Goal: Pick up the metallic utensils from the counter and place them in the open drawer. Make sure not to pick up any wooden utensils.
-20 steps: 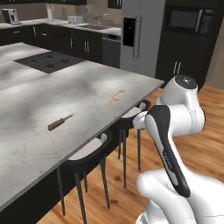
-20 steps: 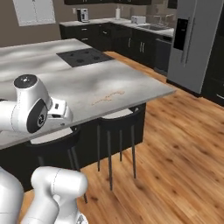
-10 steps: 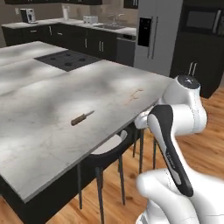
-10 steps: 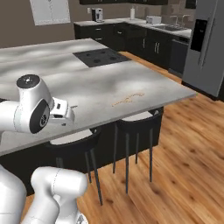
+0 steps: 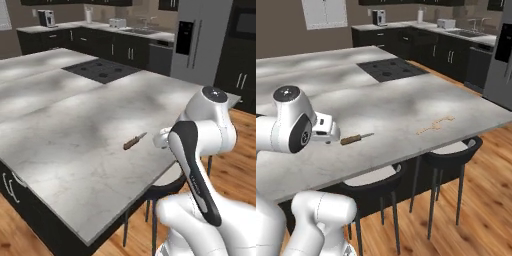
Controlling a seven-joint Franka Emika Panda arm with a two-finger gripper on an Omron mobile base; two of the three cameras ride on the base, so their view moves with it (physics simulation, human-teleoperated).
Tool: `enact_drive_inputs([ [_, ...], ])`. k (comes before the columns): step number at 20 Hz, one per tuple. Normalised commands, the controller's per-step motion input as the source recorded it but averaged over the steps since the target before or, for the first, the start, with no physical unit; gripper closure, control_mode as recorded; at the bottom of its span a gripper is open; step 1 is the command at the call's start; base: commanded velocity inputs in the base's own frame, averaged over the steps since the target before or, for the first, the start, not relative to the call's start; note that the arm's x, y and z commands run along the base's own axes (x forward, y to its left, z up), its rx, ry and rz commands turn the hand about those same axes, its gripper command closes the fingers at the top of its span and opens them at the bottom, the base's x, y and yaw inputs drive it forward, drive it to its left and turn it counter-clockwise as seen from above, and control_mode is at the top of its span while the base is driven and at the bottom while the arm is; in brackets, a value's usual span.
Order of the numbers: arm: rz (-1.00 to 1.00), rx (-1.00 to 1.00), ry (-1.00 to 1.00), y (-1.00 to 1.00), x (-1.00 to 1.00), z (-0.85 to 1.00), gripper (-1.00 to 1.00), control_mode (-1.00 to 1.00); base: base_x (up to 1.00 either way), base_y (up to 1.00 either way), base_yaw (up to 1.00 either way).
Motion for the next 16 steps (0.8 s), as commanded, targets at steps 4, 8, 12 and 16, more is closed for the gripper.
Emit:
enact_drive_inputs([
  [4,0.00,0.00,0.00,0.00,0.00,0.00,-1.00,1.00,0.63,0.86,-0.09],
  [8,0.00,0.00,0.00,0.00,0.00,0.00,-1.00,1.00,0.46,0.57,-0.04],
  [12,0.00,0.00,0.00,0.00,0.00,0.00,-1.00,1.00,0.11,0.14,-0.01],
  [16,0.00,0.00,0.00,0.00,0.00,0.00,-1.00,1.00,0.00,0.00,0.00],
])
